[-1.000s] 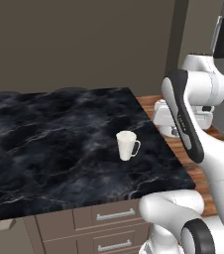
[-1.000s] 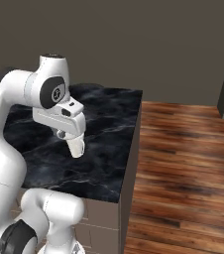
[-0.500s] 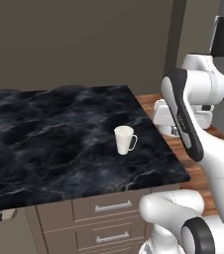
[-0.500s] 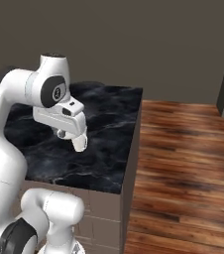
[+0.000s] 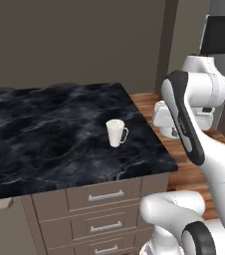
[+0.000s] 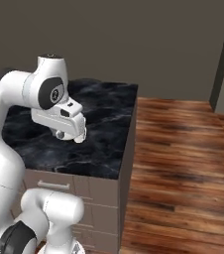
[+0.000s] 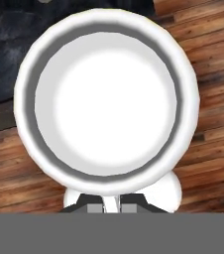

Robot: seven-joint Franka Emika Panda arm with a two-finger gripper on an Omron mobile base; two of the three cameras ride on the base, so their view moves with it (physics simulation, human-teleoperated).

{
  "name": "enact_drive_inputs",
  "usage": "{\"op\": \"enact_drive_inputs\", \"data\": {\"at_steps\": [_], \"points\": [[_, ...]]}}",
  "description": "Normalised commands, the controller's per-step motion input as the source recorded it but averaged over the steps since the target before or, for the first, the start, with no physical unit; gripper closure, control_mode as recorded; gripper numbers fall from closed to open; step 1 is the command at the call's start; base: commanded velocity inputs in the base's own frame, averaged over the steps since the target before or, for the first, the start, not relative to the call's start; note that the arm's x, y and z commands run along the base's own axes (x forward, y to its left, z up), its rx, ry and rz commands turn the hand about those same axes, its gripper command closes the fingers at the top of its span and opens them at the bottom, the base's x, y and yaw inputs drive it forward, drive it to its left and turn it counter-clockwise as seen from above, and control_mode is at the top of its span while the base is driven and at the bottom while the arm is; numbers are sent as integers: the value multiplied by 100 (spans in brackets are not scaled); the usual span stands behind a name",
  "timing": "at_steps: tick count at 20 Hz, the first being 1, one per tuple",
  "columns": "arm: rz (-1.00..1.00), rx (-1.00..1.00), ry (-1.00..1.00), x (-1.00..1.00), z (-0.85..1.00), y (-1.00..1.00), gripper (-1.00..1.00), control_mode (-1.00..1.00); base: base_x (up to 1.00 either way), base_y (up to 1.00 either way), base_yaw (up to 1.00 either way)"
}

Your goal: Pick the mug from the counter and place it inside the microwave. Then close the microwave.

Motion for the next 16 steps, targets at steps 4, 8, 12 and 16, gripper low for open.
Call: {"op": "enact_drive_inputs", "data": {"at_steps": [4, 8, 12, 16], "points": [[0, 0, 0, 0, 0, 0, 100, 100, 0, -91, -30], [0, 0, 0, 0, 0, 0, 100, 100, 4, -100, -30], [0, 0, 0, 0, 0, 0, 100, 100, 32, -100, -24], [0, 0, 0, 0, 0, 0, 100, 100, 86, -88, -13]]}}
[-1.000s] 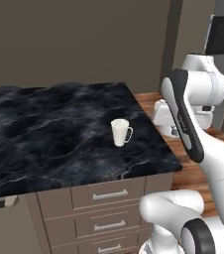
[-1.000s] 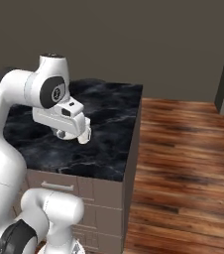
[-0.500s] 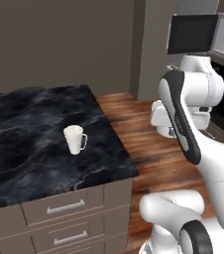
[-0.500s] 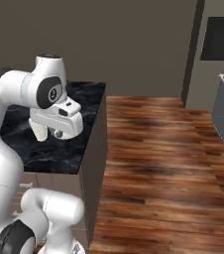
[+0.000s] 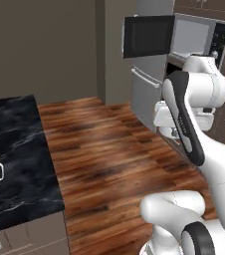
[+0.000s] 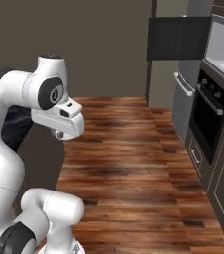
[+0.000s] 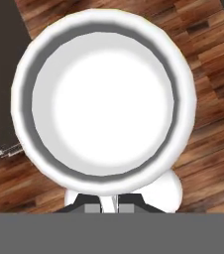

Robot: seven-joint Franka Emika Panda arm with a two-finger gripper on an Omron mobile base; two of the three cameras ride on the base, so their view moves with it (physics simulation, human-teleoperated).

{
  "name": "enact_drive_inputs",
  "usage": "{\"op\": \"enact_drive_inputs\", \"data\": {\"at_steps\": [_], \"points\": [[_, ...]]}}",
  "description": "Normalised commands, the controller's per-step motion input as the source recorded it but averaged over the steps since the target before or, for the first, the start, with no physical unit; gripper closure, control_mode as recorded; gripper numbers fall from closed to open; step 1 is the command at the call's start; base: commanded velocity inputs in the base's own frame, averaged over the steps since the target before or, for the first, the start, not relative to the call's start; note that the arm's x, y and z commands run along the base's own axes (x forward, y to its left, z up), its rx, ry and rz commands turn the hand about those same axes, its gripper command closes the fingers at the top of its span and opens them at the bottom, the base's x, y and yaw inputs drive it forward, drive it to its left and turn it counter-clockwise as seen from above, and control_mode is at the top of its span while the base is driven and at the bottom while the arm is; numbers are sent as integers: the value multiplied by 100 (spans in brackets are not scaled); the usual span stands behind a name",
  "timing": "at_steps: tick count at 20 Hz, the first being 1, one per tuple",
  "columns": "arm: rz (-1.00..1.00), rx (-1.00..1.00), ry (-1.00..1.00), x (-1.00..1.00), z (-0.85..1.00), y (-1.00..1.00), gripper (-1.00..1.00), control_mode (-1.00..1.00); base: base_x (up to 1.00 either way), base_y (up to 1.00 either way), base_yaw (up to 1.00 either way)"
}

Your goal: Pick the mug from the counter and place it inside the microwave. Then close the microwave.

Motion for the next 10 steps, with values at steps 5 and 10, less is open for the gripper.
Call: {"op": "enact_drive_inputs", "data": {"at_steps": [5, 10], "points": [[0, 0, 0, 0, 0, 0, 100, 100, 100, -66, -3], [0, 0, 0, 0, 0, 0, 100, 100, 100, -5, -8]]}}
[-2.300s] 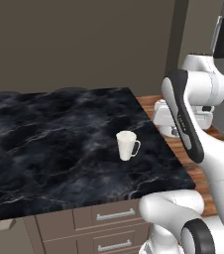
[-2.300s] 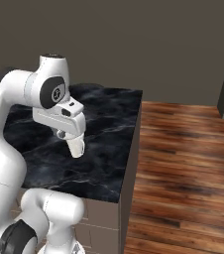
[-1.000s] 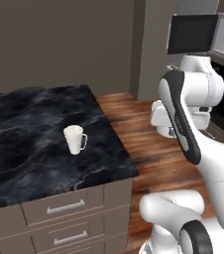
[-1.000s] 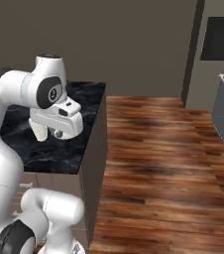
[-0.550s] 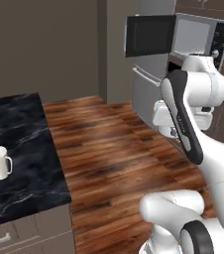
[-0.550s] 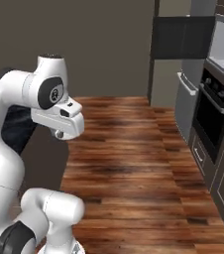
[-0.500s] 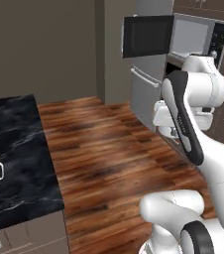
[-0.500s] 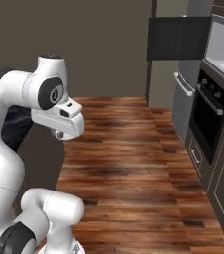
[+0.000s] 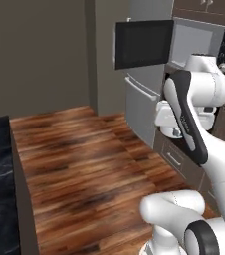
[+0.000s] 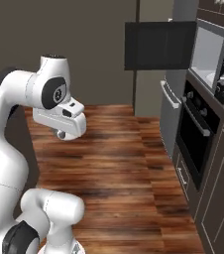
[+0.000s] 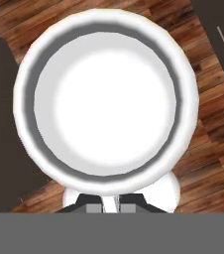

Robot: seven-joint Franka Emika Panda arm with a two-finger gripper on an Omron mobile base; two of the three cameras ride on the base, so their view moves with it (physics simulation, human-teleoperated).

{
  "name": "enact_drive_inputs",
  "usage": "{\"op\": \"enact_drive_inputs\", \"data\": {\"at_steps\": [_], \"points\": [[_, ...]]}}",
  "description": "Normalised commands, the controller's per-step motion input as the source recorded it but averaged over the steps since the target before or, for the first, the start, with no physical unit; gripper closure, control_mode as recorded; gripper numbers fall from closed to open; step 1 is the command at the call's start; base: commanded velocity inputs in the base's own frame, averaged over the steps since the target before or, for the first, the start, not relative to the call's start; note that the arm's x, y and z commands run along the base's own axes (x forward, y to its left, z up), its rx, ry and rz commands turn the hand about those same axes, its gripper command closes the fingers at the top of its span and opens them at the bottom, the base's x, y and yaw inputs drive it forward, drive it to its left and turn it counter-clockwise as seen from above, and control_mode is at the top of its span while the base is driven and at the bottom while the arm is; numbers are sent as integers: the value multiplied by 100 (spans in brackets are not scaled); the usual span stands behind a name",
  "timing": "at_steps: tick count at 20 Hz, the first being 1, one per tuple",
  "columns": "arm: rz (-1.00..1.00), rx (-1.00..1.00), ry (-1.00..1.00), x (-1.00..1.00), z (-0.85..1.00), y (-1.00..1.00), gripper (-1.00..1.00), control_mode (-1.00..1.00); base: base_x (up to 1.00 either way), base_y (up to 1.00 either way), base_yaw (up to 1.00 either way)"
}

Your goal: Pick the mug from the counter and place it inside the microwave. Then close the microwave.

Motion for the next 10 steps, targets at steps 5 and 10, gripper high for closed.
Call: {"op": "enact_drive_inputs", "data": {"at_steps": [5, 10], "points": [[0, 0, 0, 0, 0, 0, 100, 100, 100, 0, -23], [0, 0, 0, 0, 0, 0, 100, 100, 100, 2, -36]]}}
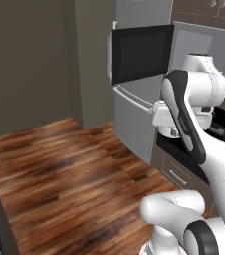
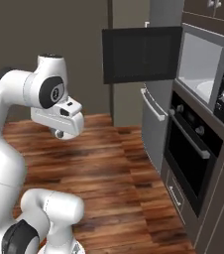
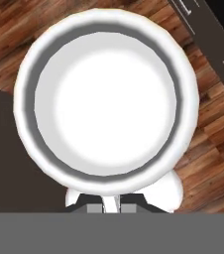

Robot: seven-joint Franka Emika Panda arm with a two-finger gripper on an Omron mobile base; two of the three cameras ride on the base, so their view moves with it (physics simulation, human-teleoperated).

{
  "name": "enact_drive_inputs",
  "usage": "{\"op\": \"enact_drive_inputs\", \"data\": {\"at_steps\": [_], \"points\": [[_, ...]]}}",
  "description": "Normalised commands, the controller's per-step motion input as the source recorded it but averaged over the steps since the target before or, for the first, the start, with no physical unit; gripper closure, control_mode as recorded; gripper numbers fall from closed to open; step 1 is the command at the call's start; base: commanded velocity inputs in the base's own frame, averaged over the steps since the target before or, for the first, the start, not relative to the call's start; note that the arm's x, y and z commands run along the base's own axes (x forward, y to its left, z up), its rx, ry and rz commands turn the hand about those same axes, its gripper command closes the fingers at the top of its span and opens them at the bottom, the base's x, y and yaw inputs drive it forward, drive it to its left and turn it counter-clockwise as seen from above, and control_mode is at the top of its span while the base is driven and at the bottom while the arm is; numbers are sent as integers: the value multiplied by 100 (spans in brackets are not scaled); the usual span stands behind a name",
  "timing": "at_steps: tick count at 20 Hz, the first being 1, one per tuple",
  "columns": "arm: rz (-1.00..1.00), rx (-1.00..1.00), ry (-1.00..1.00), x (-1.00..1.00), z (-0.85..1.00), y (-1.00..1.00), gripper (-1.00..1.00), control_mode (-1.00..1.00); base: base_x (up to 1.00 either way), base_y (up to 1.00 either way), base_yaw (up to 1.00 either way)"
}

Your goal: Pick the mug from the counter and place it inside the microwave. Then close the microwave.

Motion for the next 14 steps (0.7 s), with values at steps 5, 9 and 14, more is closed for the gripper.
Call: {"op": "enact_drive_inputs", "data": {"at_steps": [5, 9, 14], "points": [[0, 0, 0, 0, 0, 0, 100, 100, 100, 20, -44], [0, 0, 0, 0, 0, 0, 100, 100, 100, 13, -50], [0, 0, 0, 0, 0, 0, 100, 100, 78, 1, -56]]}}
